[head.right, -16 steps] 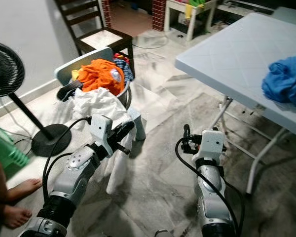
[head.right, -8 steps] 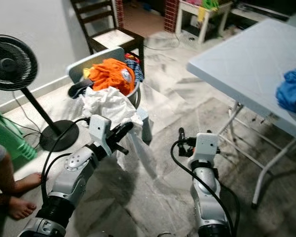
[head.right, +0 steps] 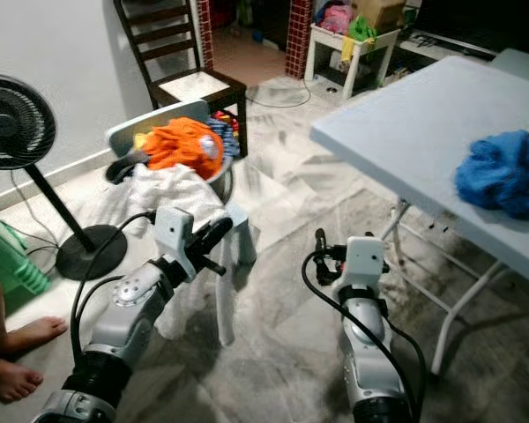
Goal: Hang hanger
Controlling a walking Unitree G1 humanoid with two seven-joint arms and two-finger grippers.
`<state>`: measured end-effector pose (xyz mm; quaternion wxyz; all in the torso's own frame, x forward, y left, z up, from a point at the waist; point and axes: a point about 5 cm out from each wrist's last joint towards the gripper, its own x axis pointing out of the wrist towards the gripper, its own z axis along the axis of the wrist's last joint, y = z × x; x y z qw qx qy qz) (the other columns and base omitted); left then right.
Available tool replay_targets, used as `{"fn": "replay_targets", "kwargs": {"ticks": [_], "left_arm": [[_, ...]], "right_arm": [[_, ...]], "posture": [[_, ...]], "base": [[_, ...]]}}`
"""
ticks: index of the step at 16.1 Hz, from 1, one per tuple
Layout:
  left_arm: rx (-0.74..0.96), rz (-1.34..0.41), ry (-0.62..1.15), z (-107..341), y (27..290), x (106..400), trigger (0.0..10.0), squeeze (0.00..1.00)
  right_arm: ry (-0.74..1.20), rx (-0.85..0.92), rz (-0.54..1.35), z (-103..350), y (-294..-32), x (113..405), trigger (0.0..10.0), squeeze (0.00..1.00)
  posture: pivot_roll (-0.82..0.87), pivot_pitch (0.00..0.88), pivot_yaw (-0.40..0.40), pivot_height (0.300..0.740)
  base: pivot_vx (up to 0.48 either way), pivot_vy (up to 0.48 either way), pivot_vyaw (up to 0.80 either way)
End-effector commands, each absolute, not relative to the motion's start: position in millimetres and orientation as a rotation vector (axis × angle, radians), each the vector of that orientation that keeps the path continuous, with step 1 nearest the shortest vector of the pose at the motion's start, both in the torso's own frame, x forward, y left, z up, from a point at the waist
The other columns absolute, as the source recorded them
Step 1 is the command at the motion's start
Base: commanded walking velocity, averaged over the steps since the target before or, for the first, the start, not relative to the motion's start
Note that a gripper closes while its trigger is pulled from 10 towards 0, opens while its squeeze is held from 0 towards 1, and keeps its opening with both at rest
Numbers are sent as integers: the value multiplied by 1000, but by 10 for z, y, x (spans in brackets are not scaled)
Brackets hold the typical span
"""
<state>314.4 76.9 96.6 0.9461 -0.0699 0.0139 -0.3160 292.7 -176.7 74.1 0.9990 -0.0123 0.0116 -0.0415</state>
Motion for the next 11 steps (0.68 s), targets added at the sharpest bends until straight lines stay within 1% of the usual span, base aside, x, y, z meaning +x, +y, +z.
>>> {"fn": "replay_targets", "kwargs": {"ticks": [1,3,9,11], "left_arm": [[-125,-661,5,1025,737,3170,10000,0],[-139,-653,2,1049,723,3204,10000,0],[-138,-677,7,1040,644,3199,10000,0],[-150,-682,-2,1078,600,3205,10000,0]], "right_arm": [[10,-17,-88,764,-1759,2951,10000,0],[1,-14,-82,786,-1734,2967,10000,0],[-6,-16,-84,791,-1746,2986,10000,0],[-7,-16,-80,793,-1736,2992,10000,0]], "posture": [[-57,0,3,740],[-63,0,7,740],[-81,0,16,740],[-82,0,14,740]], "base": [[0,-461,0],[0,-403,0],[0,-311,0],[0,0,0]]}}
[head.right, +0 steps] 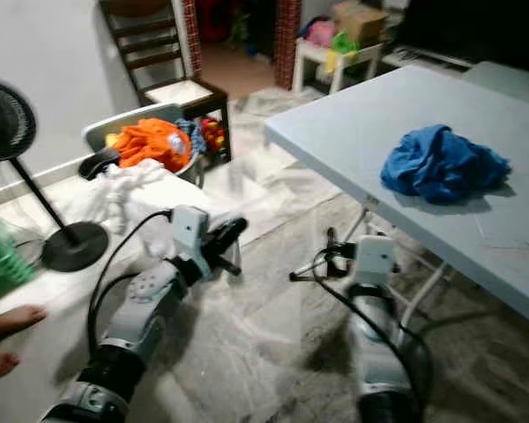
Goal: Hang hanger
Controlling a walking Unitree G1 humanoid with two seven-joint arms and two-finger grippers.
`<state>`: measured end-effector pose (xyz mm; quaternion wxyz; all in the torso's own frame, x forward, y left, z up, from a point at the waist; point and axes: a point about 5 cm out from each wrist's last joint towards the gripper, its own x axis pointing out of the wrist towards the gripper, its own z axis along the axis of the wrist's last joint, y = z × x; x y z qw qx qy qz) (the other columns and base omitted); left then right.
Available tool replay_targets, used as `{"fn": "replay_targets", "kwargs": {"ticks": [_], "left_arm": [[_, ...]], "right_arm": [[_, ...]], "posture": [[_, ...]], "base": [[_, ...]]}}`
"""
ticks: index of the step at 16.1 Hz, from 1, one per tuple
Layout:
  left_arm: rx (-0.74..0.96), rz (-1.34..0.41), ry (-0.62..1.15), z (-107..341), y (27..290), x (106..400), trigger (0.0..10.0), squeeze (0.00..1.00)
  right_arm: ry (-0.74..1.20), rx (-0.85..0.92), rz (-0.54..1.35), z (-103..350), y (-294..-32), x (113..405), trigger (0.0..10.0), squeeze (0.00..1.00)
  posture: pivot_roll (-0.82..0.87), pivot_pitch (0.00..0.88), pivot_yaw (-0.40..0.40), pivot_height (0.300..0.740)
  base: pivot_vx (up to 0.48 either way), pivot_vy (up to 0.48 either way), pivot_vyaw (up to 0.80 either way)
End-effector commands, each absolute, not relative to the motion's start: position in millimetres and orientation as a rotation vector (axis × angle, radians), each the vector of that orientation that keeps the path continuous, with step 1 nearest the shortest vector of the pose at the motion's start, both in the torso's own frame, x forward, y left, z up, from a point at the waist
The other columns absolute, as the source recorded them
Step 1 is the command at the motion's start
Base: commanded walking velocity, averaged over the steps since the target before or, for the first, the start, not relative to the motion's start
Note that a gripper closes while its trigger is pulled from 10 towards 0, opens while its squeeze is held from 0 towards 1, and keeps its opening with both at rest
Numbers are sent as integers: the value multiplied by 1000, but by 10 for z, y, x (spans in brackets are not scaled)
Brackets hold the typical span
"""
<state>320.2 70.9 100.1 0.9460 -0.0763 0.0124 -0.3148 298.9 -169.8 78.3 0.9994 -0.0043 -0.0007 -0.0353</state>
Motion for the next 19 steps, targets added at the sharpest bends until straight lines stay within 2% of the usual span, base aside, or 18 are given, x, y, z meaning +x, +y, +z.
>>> {"fn": "replay_targets", "kwargs": {"ticks": [1,4,8,11,13,15,19], "left_arm": [[-166,-699,-28,1167,520,3211,10000,0],[-145,-743,-69,1280,415,3221,10000,0],[-160,-751,-61,1325,480,3228,10000,0],[-101,-773,-47,1279,460,3206,10000,0],[-59,-689,87,924,631,3180,10000,0],[-75,-589,175,703,849,3134,10000,0],[-94,-454,233,575,1076,3156,10000,0]], "right_arm": [[-8,-16,-79,794,-1734,2996,10000,0],[-11,-16,-71,804,-1714,3019,10000,0],[-12,-12,-72,797,-1711,3011,10000,0],[-11,-13,-71,797,-1710,3013,10000,0],[-10,-13,-71,798,-1701,3009,10000,0],[5,-11,-82,767,-1735,2978,10000,0],[6,-9,-83,763,-1722,2974,10000,0]], "posture": [[-81,0,13,740],[-80,0,11,740],[-76,0,11,740],[-75,1,11,740],[-84,5,13,740],[-86,12,15,740],[-82,19,16,740]], "base": [[0,0,0],[0,0,0],[0,0,0],[0,0,0],[0,0,0],[0,0,-694],[0,0,-800]]}}
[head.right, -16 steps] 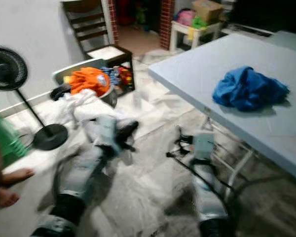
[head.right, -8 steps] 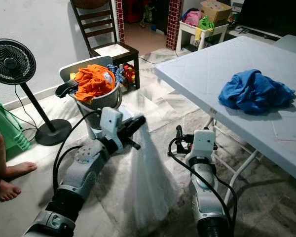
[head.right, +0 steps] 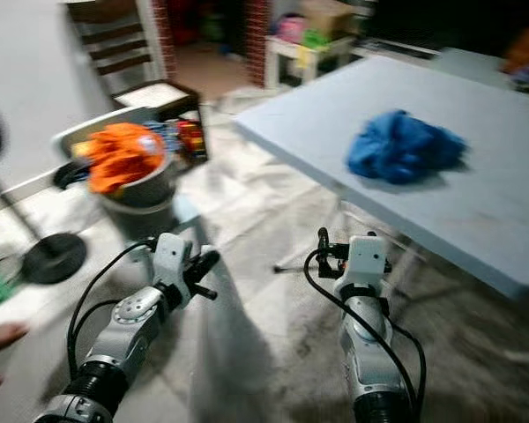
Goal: Hang hanger
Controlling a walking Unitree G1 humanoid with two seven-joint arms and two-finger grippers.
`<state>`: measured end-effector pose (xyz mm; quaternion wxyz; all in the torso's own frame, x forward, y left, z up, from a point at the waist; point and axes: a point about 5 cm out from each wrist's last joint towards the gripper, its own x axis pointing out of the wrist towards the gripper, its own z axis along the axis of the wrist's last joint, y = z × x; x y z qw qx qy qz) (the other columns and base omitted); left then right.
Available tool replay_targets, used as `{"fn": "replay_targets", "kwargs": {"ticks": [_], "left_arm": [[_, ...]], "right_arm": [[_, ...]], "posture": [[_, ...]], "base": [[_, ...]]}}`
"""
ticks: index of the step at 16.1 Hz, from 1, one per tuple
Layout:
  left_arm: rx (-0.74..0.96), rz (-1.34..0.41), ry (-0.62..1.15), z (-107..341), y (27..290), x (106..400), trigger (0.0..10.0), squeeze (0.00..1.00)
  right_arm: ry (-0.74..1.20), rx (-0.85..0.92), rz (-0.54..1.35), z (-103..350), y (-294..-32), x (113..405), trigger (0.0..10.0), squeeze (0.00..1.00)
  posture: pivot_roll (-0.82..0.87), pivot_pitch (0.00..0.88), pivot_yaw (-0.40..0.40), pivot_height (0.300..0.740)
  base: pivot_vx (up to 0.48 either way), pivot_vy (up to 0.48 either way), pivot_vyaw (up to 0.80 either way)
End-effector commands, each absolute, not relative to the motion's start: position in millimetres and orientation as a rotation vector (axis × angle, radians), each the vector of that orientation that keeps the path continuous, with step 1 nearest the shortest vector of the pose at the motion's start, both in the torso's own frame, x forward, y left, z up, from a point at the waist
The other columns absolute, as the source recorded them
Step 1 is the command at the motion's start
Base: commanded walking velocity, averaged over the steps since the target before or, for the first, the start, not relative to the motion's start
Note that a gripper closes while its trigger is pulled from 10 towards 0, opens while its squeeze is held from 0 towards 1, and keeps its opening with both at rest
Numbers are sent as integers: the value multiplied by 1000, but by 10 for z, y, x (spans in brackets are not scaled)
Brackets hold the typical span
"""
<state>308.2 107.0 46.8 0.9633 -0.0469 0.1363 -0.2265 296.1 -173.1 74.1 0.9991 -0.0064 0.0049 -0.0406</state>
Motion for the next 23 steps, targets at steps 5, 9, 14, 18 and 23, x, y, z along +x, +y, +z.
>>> {"fn": "replay_targets", "kwargs": {"ticks": [5,9,14,18,23], "left_arm": [[-106,-439,218,602,1101,3176,10000,0],[-108,-446,223,597,1091,3174,10000,0],[-119,-460,211,652,1045,3206,10000,0],[-123,-460,210,652,1034,3208,10000,0],[-125,-455,209,652,1040,3212,10000,0]], "right_arm": [[10,-6,-71,757,-1689,2983,10000,0],[13,-7,-74,751,-1693,2977,10000,0],[14,-7,-80,744,-1708,2967,10000,0],[14,-9,-79,750,-1718,2976,10000,0],[15,-9,-74,748,-1703,2980,10000,0]], "posture": [[-71,22,14,740],[-74,24,14,740],[-77,21,15,740],[-75,20,11,740],[-72,19,10,740]], "base": [[0,0,-800],[0,0,-800],[0,152,-800],[0,323,-800],[0,420,-800]]}}
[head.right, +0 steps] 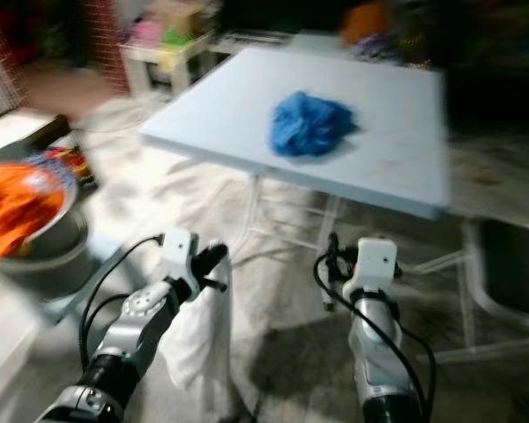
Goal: Hang hanger
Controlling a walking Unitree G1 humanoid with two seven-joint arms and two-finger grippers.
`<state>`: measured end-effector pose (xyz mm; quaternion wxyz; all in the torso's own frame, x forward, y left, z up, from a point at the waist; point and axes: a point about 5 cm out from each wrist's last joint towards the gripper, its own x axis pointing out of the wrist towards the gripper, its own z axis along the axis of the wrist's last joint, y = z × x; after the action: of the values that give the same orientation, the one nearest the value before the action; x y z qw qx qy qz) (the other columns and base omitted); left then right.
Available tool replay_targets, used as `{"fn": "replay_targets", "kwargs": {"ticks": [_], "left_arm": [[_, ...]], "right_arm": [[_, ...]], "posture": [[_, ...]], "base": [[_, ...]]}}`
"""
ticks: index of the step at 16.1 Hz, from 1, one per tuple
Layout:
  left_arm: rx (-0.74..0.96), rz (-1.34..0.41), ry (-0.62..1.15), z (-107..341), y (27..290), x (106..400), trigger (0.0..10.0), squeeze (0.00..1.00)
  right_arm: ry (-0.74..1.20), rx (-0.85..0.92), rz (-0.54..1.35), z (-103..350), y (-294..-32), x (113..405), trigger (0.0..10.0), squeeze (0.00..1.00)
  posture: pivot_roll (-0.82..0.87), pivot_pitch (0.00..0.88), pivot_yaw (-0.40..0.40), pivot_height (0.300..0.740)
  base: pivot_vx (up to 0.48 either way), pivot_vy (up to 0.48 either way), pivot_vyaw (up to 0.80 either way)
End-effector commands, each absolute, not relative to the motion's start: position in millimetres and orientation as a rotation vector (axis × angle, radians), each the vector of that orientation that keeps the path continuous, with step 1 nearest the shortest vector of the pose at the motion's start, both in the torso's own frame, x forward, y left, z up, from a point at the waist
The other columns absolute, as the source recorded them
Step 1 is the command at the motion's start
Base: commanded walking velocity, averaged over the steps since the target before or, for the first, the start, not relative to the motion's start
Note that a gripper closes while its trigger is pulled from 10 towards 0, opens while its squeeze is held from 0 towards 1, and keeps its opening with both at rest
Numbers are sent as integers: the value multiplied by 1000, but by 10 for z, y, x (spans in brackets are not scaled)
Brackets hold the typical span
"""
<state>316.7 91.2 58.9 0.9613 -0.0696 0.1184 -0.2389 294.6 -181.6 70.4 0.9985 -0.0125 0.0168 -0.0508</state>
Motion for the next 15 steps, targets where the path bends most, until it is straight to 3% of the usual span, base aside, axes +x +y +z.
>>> {"fn": "replay_targets", "kwargs": {"ticks": [1,15], "left_arm": [[-128,-452,214,650,1043,3215,10000,0],[-125,-459,209,695,1039,3278,10000,0]], "right_arm": [[15,-9,-74,747,-1702,2980,10000,0],[13,-9,-84,751,-1709,2967,10000,0]], "posture": [[-72,19,10,740],[-81,22,13,740]], "base": [[0,480,-800],[0,480,-800]]}}
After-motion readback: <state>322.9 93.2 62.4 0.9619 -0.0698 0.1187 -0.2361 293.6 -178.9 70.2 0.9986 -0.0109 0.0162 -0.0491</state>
